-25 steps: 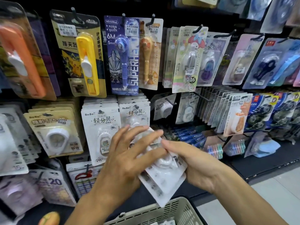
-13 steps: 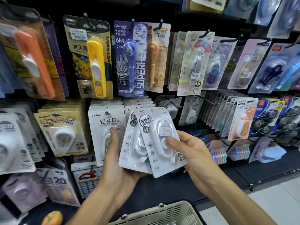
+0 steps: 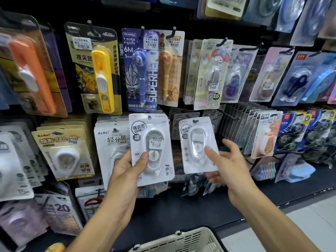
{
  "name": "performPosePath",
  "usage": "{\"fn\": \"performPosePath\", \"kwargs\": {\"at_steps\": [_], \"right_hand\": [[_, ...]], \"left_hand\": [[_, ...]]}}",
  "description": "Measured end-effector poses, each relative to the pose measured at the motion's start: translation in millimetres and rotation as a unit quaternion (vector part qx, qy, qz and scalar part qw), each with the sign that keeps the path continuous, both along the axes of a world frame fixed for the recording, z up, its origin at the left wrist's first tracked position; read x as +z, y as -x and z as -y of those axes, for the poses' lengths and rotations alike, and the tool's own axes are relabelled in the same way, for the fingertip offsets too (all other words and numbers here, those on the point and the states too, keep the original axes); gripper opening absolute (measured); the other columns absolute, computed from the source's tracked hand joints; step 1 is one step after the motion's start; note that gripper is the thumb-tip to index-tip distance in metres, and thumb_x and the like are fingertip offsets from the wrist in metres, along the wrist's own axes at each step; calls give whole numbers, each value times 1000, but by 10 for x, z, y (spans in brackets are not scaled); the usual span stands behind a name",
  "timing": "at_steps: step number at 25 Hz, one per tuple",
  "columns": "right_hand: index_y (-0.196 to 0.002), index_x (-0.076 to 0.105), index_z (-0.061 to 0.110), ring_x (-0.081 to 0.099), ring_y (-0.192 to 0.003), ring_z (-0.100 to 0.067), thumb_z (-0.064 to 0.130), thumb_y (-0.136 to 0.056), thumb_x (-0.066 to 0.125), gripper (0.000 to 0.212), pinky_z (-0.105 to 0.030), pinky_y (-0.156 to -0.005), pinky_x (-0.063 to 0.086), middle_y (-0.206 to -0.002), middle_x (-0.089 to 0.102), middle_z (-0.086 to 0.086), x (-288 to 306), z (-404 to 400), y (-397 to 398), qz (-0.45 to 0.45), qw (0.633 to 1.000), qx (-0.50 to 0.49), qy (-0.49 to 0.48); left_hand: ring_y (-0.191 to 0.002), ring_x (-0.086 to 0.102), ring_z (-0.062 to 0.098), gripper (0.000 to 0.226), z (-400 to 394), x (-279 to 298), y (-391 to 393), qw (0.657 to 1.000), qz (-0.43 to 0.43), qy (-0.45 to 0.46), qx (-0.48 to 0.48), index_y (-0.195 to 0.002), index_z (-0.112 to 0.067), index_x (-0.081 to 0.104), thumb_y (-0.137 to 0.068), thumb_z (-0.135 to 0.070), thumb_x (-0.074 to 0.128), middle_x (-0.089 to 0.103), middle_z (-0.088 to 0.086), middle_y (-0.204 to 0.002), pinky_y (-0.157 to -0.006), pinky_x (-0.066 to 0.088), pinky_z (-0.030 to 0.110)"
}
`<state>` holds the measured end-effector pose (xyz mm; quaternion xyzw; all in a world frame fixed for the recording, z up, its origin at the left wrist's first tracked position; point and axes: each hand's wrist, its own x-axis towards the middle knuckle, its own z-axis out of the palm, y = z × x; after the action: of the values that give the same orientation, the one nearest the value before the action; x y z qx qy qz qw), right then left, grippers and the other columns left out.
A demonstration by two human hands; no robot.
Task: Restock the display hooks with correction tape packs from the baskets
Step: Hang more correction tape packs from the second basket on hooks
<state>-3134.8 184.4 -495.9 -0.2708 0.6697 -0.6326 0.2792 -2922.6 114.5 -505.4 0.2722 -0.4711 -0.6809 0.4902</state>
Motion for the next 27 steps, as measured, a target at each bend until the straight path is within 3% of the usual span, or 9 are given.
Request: {"fn": "performPosePath", "kwargs": {"at_steps": [2, 4, 8, 10, 12, 14, 22, 24, 27], "right_hand": [[-146, 36, 36, 67, -106, -21, 36, -87, 76, 71, -44, -89, 58, -134, 54, 5, -48, -12, -120, -1, 999, 25, -31], [-141, 44, 31, 67, -113, -22, 35, -80, 80, 71, -43, -97, 55, -128, 65, 2, -105, -15, -326, 14, 991, 129, 23], [-127, 63, 16, 72, -107, -31, 8, -80, 81, 51, -42, -91, 59, -114, 76, -10, -165, 49, -558, 61, 960, 253, 102], [-122, 66, 16, 72, -106, -32, 4, -82, 75, 43, -45, -89, 58, -113, 76, -8, -167, 96, -449, 66, 974, 182, 116], [-121, 66, 20, 74, -100, -30, 7, -86, 70, 38, -39, -71, 62, -111, 77, -4, -134, 97, -254, 74, 983, 126, 115], [-127, 64, 26, 77, -91, -25, 7, -94, 65, 38, -33, -52, 60, -109, 78, 0, -86, 66, -103, 40, 989, 112, 90], [-114, 67, 43, 50, -39, -13, 23, -93, 69, 28, -24, -36, 38, -92, 74, -1, -137, -11, 90, -21, 998, -1, 60], [-125, 62, 38, 63, -54, -12, 15, -93, 70, 39, -26, -46, 49, -105, 70, 1, -178, 7, 82, -5, 998, 21, 61], [-145, 45, 32, 63, -117, -23, 2, -93, 67, 64, -41, -96, 55, -137, 50, 6, -343, 71, 32, 77, 994, 71, 32]], "left_hand": [[-119, 67, 21, 42, -18, -1, 15, 1000, 11, 17, -10, -122, -30, 69, -80, -33, 67, 75, -3, -122, -112, 41, 50], [-117, 68, 22, 38, -38, -32, 49, 998, 29, 46, -23, -119, -31, 69, -82, -33, 67, 75, -2, -120, -107, 48, 47], [-97, 76, 19, 24, -55, -47, 54, 987, 95, 125, -21, -103, -29, 73, -80, -29, 75, 80, -2, -103, -75, 59, 21], [-106, 69, 12, 22, 23, -64, 9, 955, 216, 194, 53, -106, -32, 70, -86, -29, 76, 75, -18, -105, -84, 53, 21], [-127, 49, 8, 35, 107, -78, -65, 857, 403, 284, 148, -120, -40, 62, -87, -34, 73, 56, -33, -124, -104, 41, 30], [-142, 32, 11, 48, 175, -76, -130, 794, 493, 314, 166, -136, -37, 57, -89, -36, 70, 47, -20, -146, -119, 27, 39], [-154, -2, 4, 57, 194, -126, -164, 782, 532, 313, 89, -146, -43, 45, -92, -46, 62, 18, -14, -167, -127, 2, 44], [-154, -3, 3, 55, 190, -155, -176, 789, 519, 317, 86, -144, -43, 48, -92, -44, 63, 20, -14, -166, -127, -1, 42], [-153, 16, 11, 44, 131, -203, -148, 782, 488, 360, 143, -136, -35, 59, -93, -35, 65, 37, -9, -159, -126, 7, 39]]}}
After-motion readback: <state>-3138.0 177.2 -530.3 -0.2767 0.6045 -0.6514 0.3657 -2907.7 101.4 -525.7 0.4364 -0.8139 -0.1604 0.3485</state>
